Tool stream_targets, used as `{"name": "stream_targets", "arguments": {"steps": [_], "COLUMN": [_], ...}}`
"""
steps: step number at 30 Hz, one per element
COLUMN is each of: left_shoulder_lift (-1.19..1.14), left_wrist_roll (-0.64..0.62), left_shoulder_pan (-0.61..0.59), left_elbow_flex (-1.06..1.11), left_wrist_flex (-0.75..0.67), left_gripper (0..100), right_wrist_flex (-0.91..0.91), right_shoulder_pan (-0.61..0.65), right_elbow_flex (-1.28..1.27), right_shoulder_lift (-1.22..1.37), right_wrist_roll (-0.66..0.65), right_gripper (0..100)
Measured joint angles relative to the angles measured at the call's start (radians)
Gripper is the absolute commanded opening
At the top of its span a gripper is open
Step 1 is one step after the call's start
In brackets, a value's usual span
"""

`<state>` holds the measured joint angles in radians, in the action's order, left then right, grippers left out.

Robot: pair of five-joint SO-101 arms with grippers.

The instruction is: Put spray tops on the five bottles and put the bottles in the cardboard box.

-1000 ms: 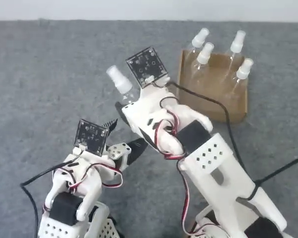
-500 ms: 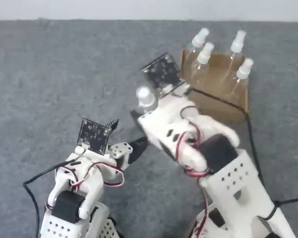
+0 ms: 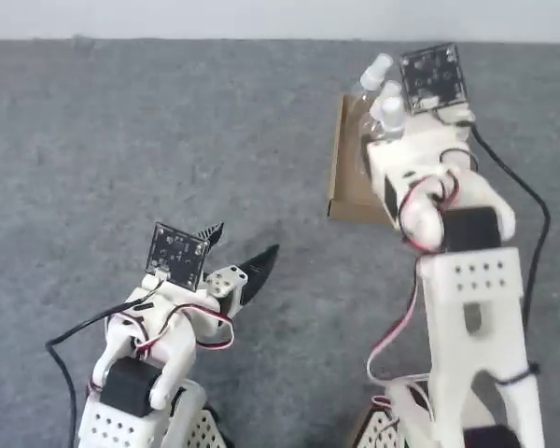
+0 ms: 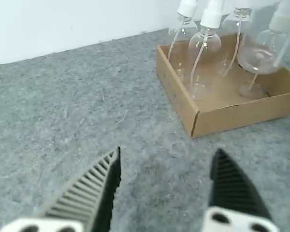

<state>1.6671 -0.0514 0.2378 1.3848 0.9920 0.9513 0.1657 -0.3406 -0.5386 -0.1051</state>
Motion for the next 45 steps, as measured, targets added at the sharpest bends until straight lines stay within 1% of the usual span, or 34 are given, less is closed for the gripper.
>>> {"name": "stream_targets", "arguments": {"steps": [4, 5, 18, 22, 32, 45], "left_shoulder_lift": [0.000, 0.000, 0.003, 0.000, 0.000, 0.000], "left_wrist_roll": [0.000, 0.000, 0.000, 0.000, 0.000, 0.000], "left_shoulder_pan": [0.000, 0.000, 0.000, 0.000, 0.000, 0.000], "left_elbow_flex": [0.000, 0.000, 0.018, 0.018, 0.018, 0.018], "left_wrist_flex": [0.000, 0.000, 0.000, 0.000, 0.000, 0.000], "left_gripper": [2, 1, 2, 2, 2, 2], "right_wrist_flex": [-0.092, -0.110, -0.348, -0.407, -0.565, -0.575], "right_shoulder_pan": [-0.021, -0.026, -0.029, -0.029, -0.029, -0.029], "right_elbow_flex": [-0.038, -0.044, -0.130, -0.172, -0.284, -0.284], "right_shoulder_lift": [0.084, 0.101, 0.324, 0.359, 0.402, 0.402], "right_wrist_roll": [-0.003, -0.003, 0.011, 0.049, 0.061, 0.061], "right_gripper": [0.6, 0.6, 0.6, 0.6, 0.6, 0.7]}}
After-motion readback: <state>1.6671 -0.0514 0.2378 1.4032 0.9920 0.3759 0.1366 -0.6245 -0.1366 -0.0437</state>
